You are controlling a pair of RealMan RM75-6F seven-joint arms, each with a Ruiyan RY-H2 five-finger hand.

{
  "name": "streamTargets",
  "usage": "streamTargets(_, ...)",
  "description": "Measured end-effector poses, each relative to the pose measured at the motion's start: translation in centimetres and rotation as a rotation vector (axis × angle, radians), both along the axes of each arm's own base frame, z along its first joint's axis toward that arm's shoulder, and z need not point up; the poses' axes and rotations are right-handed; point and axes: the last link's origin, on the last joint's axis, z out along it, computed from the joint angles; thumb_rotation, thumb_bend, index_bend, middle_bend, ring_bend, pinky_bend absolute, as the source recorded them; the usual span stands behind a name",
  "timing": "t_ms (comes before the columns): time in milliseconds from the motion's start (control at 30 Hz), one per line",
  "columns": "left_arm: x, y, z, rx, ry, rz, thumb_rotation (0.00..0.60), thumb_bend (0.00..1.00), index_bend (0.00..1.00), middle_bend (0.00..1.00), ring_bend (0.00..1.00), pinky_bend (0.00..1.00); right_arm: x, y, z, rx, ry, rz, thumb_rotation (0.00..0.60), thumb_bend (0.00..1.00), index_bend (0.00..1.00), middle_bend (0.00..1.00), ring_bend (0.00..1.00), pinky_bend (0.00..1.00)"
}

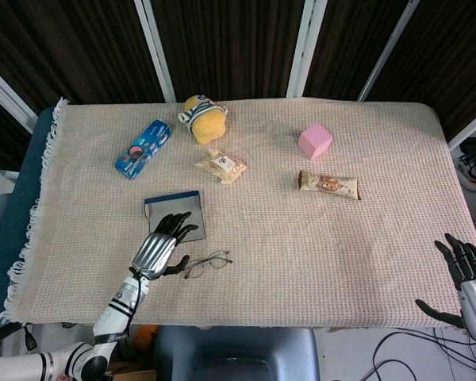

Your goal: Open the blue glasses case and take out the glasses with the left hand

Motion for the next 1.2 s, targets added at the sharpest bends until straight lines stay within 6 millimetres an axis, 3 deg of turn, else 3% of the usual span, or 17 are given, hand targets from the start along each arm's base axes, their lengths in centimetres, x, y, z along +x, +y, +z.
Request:
streamTargets(433,2.0,-2.4,-2.9,-0.044,0.034,0.054,0.600,0.39,0.25,0.02,0.00,0.00,0.0,-0.1,0.0,0.009,0.002,0.001,0.600,0.13,0.00,0.00,0.00,0.00)
streamTargets(800,2.4,-1.5,-6.2,0.003,0.103,0.068,0.600,0.39,0.29,0.03,0.00,0.00,-0.1,-0.1,0.2,0.002,-0.006,0.002,0.600,0.13,0.00,0.00,0.00,0.00)
streamTargets(1200,2.5,-0.9,-7.2,0.002,0.134,0.081,0.600,0.40,0.36,0.05,0.00,0.00,-0.1,0.0,0.5,-0.007,-0.015,0.004,0.600,0.13,0.00,0.00,0.00,0.00)
